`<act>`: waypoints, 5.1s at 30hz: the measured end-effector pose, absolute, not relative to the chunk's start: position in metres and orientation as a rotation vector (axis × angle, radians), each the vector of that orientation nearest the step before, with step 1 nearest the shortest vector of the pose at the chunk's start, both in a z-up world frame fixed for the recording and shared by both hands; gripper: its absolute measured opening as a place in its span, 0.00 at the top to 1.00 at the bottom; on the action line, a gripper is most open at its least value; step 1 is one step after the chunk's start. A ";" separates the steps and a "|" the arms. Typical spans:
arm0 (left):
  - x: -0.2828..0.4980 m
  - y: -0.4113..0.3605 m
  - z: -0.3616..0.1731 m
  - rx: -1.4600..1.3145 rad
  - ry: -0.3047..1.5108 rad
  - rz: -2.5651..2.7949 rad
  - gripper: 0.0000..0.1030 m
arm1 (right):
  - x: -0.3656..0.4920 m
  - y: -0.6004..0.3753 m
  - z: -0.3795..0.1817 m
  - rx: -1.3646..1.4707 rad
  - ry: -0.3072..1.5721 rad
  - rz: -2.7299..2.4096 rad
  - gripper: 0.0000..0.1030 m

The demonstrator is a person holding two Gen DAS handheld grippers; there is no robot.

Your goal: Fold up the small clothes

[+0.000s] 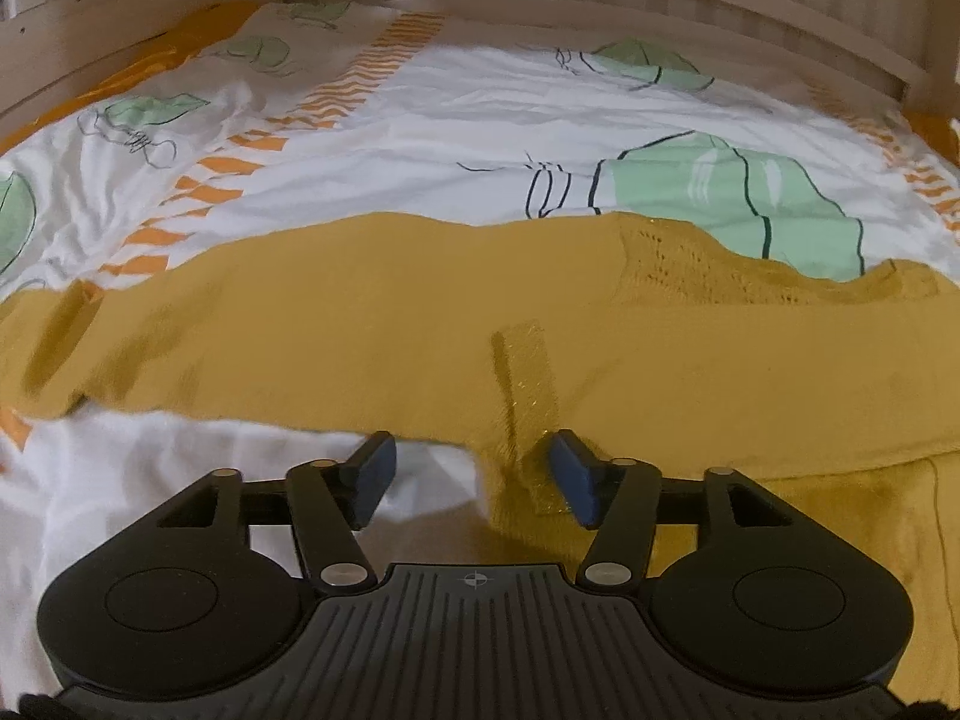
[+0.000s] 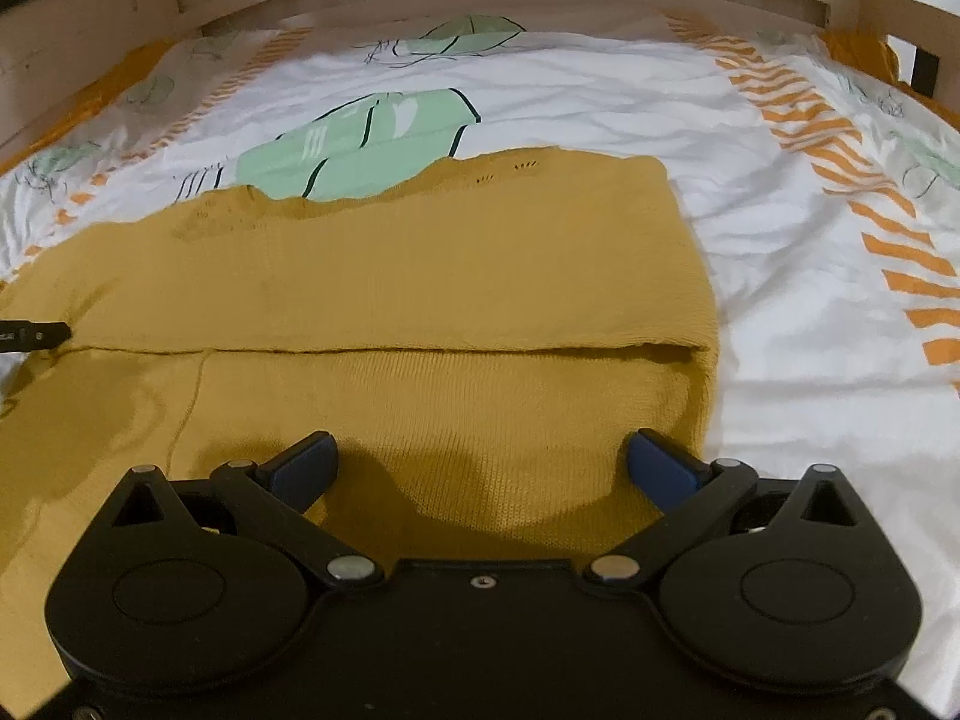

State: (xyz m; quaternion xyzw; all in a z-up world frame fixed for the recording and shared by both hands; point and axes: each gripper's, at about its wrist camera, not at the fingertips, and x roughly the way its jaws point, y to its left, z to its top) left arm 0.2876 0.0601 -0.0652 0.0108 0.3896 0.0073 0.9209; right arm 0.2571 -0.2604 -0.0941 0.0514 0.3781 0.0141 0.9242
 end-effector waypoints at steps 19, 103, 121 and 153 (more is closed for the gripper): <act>0.286 0.099 -0.064 -0.090 0.806 -0.044 0.22 | 0.250 -0.256 -0.098 0.080 0.726 0.017 0.00; 0.316 -0.072 0.068 -0.095 0.570 -0.414 0.85 | 0.198 -0.217 -0.054 0.219 0.585 0.138 0.01; 0.272 -0.019 0.006 -0.033 0.647 -0.255 0.65 | 0.203 -0.235 -0.071 0.255 0.643 0.051 0.01; 0.270 0.075 -0.072 -0.167 0.667 -0.052 0.62 | 0.214 -0.220 -0.075 0.208 0.714 0.053 0.25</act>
